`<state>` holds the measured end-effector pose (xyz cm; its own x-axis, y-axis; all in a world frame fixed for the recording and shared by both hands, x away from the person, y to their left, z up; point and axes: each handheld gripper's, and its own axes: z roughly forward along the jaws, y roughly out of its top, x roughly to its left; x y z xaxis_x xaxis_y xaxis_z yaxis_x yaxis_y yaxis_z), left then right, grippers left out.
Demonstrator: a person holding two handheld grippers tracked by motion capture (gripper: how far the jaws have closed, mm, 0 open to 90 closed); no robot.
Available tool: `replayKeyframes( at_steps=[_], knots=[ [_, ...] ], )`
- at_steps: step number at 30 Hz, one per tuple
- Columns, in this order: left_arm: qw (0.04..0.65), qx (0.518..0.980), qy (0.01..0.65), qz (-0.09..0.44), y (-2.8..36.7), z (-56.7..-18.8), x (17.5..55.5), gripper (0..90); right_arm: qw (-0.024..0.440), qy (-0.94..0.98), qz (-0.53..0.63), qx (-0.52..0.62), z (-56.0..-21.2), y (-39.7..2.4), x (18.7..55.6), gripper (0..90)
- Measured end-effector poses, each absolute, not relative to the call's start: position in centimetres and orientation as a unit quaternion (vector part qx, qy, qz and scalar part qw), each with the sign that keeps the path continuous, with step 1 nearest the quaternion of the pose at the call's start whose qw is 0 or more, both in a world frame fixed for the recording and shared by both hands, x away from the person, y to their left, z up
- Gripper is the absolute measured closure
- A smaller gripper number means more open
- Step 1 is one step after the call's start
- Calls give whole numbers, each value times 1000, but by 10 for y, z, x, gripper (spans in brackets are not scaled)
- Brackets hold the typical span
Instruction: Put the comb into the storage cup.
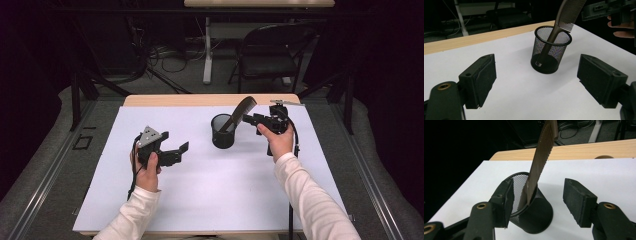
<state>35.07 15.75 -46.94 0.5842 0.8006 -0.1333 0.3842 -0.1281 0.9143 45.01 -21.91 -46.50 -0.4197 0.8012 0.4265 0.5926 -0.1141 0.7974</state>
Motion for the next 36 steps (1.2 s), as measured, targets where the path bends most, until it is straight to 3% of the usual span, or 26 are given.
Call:
replayKeyframes(
  at_steps=[21, 28, 36],
  knots=[
    [517, 724, 409, 201, 158, -469, 351, 157, 161, 691, 510, 487, -442, -238, 427, 383],
    [517, 723, 410, 202, 159, -469, 351, 157, 152, 698, 507, 482, -436, -241, 420, 372],
    [519, 722, 411, 201, 161, -468, 351, 157, 170, 712, 493, 470, -424, -238, 410, 292]
  ],
)
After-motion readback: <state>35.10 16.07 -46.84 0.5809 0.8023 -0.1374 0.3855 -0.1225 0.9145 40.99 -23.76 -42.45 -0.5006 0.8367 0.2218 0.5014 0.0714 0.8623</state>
